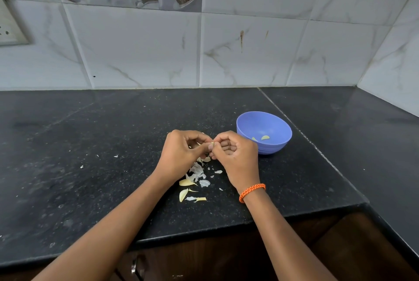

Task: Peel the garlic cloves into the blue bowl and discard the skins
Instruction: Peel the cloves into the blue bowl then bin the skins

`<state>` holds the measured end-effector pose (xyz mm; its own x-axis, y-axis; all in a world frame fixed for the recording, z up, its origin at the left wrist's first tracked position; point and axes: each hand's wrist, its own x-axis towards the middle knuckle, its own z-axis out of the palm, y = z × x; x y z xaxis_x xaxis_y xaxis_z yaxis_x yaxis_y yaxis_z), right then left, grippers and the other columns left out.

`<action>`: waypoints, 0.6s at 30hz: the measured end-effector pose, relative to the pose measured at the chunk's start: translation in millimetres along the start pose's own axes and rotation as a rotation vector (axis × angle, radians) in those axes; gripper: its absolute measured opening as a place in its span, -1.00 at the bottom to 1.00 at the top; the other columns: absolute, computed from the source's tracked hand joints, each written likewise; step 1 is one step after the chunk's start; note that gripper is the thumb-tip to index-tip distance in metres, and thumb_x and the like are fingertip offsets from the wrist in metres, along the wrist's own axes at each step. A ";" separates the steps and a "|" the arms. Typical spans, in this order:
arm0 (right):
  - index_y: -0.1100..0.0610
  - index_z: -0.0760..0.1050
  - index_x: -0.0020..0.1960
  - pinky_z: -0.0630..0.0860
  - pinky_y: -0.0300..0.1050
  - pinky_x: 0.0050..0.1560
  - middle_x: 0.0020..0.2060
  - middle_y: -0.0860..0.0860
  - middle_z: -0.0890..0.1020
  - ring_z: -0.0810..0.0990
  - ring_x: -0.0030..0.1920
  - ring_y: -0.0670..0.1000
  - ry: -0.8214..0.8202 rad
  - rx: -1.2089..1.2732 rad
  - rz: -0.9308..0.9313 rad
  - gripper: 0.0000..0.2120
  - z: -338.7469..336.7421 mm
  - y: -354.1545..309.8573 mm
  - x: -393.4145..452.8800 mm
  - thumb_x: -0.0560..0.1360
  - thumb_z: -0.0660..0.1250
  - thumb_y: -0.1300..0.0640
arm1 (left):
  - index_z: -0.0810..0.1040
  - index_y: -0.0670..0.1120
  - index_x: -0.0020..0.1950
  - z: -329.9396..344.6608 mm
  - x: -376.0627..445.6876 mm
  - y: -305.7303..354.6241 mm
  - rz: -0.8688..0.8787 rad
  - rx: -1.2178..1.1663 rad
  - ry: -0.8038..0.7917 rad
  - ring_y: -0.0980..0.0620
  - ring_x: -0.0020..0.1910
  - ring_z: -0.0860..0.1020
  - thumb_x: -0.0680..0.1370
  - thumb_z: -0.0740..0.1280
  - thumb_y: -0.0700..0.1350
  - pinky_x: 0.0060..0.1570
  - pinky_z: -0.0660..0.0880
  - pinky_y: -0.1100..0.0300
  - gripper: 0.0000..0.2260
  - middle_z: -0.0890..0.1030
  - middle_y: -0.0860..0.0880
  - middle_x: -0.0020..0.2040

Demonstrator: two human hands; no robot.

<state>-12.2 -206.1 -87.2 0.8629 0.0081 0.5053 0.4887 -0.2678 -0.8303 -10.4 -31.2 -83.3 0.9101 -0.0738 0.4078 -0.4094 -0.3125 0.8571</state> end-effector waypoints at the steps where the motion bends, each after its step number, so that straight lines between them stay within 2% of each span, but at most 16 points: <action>1: 0.21 0.67 -0.09 0.75 0.04 -0.17 -0.29 0.01 0.74 0.77 -0.25 0.01 -0.008 0.002 -0.001 -0.92 0.2 -0.3 0.1 0.53 0.50 0.35 | 0.79 -0.08 -0.03 -0.3 0.2 0.0 -0.001 -0.001 -0.002 -0.08 -0.28 0.73 0.57 0.57 -0.16 -0.13 0.69 -0.20 -0.99 0.78 -0.01 -0.16; 8: 0.19 0.63 -0.10 0.74 0.10 -0.21 -0.28 0.01 0.71 0.76 -0.23 0.06 -0.013 -0.023 -0.039 -0.92 0.4 1.0 -0.2 0.54 0.50 0.30 | 0.77 -0.14 0.00 -3.4 2.4 -3.2 -0.003 -0.064 -0.071 -0.17 -0.25 0.74 0.61 0.54 -0.18 -0.13 0.70 -0.14 -0.96 0.77 -0.10 -0.13; 12: 0.16 0.62 -0.11 0.71 0.11 -0.25 -0.28 -0.04 0.69 0.73 -0.26 0.05 0.010 -0.045 -0.053 -0.89 0.6 -1.8 0.0 0.54 0.51 0.30 | 0.76 -0.14 0.00 -1.2 2.9 -2.3 -0.004 -0.080 -0.077 -0.07 -0.30 0.69 0.62 0.52 -0.17 -0.20 0.65 0.01 -0.95 0.76 -0.11 -0.15; 14: 0.14 0.59 -0.03 0.70 0.11 -0.24 -0.31 -0.02 0.68 0.71 -0.30 0.04 0.008 -0.031 -0.056 -0.87 -0.1 -5.1 -0.4 0.54 0.51 0.30 | 0.75 -0.14 -0.01 0.1 3.1 -1.5 -0.007 -0.092 -0.075 -0.07 -0.30 0.67 0.62 0.51 -0.18 -0.21 0.64 0.06 -0.95 0.75 -0.13 -0.16; 16: 0.11 0.48 0.14 0.69 0.03 -0.23 -0.33 0.01 0.68 0.69 -0.34 0.03 0.014 -0.004 -0.040 -0.70 -0.8 -9.2 -0.9 0.53 0.51 0.30 | 0.74 -0.15 -0.02 0.9 3.9 -2.0 -0.010 -0.086 -0.071 -0.07 -0.31 0.66 0.63 0.51 -0.20 -0.21 0.63 0.06 -0.95 0.73 -0.17 -0.16; 18: 0.10 0.38 0.24 0.68 -0.02 -0.22 -0.33 0.01 0.68 0.67 -0.35 0.03 0.020 0.000 -0.034 -0.57 -1.6 -10.9 -1.0 0.51 0.51 0.31 | 0.73 -0.15 -0.04 1.3 4.5 -3.5 -0.014 -0.076 -0.071 -0.06 -0.32 0.66 0.63 0.50 -0.21 -0.22 0.64 0.03 -0.94 0.72 -0.20 -0.17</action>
<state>-18.6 -204.7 -78.3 0.8430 -0.0019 0.5380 0.5180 -0.2674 -0.8125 -4.8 -31.6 -84.8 0.9168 -0.1381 0.3746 -0.3980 -0.2418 0.8849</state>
